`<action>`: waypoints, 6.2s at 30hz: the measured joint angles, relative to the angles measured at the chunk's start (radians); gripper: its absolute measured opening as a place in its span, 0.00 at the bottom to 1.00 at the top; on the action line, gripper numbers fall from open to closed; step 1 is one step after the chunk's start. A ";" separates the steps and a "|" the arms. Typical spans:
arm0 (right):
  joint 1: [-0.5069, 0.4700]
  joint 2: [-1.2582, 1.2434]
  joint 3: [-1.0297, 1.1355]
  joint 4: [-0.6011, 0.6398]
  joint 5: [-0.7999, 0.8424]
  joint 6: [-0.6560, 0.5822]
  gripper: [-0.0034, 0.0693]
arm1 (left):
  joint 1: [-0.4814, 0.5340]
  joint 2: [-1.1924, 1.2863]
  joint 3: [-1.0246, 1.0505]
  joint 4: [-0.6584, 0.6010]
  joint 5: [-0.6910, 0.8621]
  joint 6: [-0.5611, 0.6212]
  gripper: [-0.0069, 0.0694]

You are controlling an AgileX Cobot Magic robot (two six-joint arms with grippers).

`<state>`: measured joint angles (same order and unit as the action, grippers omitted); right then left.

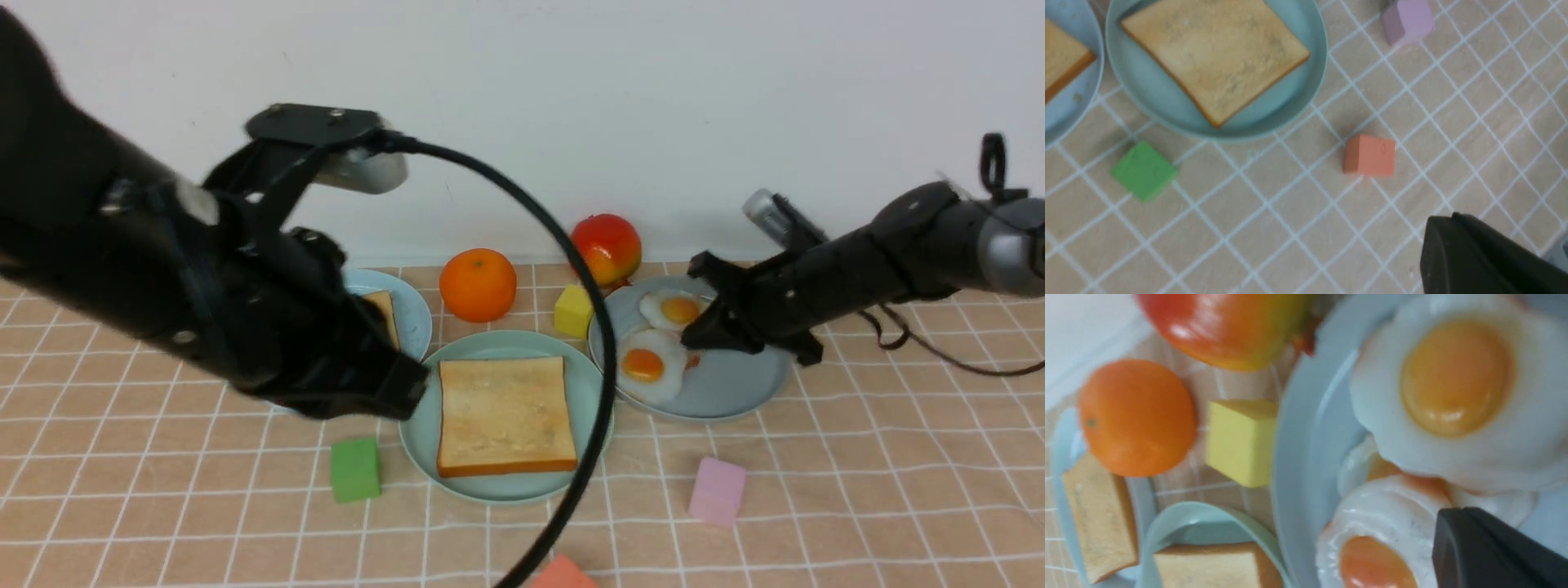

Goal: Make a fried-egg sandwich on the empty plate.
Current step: Use the right arm to grab a fried egg, then use the right arm to place the fried egg on the slice of bread in the middle, then use the left arm to grab a slice of bread, then use the left arm to place a slice of bread on the fried egg in the middle

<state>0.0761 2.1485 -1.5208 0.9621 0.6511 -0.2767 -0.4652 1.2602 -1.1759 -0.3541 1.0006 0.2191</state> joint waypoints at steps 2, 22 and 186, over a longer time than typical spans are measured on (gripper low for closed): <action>-0.005 -0.029 0.000 -0.009 0.004 -0.010 0.03 | 0.000 -0.021 0.001 0.024 0.026 -0.020 0.11; 0.054 -0.065 0.006 -0.285 0.134 0.246 0.48 | 0.000 -0.092 0.051 0.071 0.004 -0.042 0.12; 0.244 -0.990 0.534 -0.113 0.259 -0.294 0.12 | 0.235 0.699 -0.050 -0.553 -0.401 0.084 0.18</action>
<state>0.3197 1.1582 -0.9867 0.8488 0.9102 -0.5703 -0.2306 1.9594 -1.2262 -0.9072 0.5993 0.3030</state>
